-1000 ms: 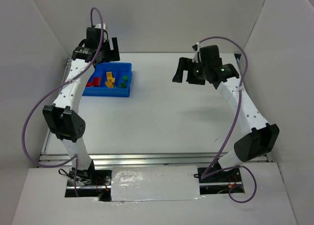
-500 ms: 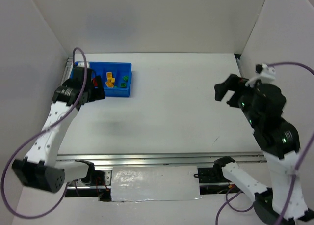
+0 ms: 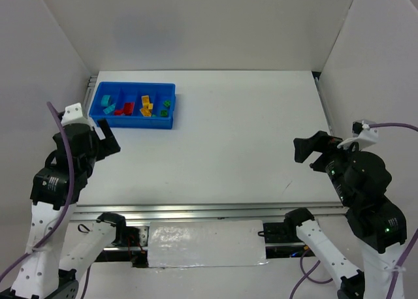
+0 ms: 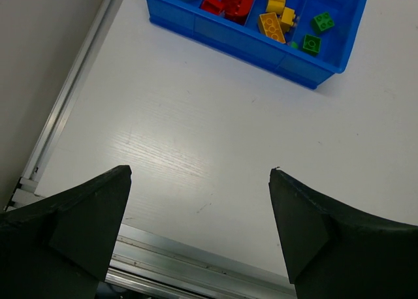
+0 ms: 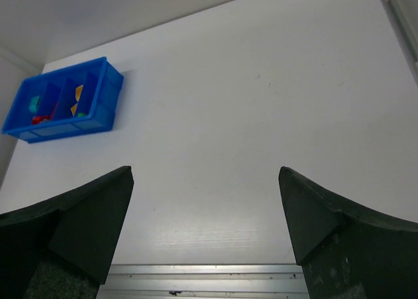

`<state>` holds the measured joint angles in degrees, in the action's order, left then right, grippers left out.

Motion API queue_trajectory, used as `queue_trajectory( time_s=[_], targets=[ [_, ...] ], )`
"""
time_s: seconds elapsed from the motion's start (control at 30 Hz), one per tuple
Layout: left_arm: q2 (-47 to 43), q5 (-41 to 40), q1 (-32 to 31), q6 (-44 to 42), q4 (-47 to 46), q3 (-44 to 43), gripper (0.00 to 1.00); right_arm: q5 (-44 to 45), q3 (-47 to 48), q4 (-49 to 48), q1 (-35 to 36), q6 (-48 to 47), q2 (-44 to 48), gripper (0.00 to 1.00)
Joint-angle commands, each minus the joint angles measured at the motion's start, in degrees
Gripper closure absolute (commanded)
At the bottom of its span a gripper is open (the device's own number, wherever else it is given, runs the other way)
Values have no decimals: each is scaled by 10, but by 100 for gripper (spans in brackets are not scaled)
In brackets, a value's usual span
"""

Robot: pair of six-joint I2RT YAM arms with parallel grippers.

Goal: Sort the legos into containers by color

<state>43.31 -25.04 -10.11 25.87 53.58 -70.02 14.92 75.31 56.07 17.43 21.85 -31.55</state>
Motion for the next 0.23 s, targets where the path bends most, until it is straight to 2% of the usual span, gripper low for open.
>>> queue_trajectory(
  time_s=[0.0, 0.2],
  targets=[
    [-15, -20, -1, 1, -4, 8, 1, -14, -12, 2, -1, 10, 15, 0],
    [-1, -6, -2, -9, -23, -1, 0, -39, -20, -11, 0, 16, 10, 0]
  ],
)
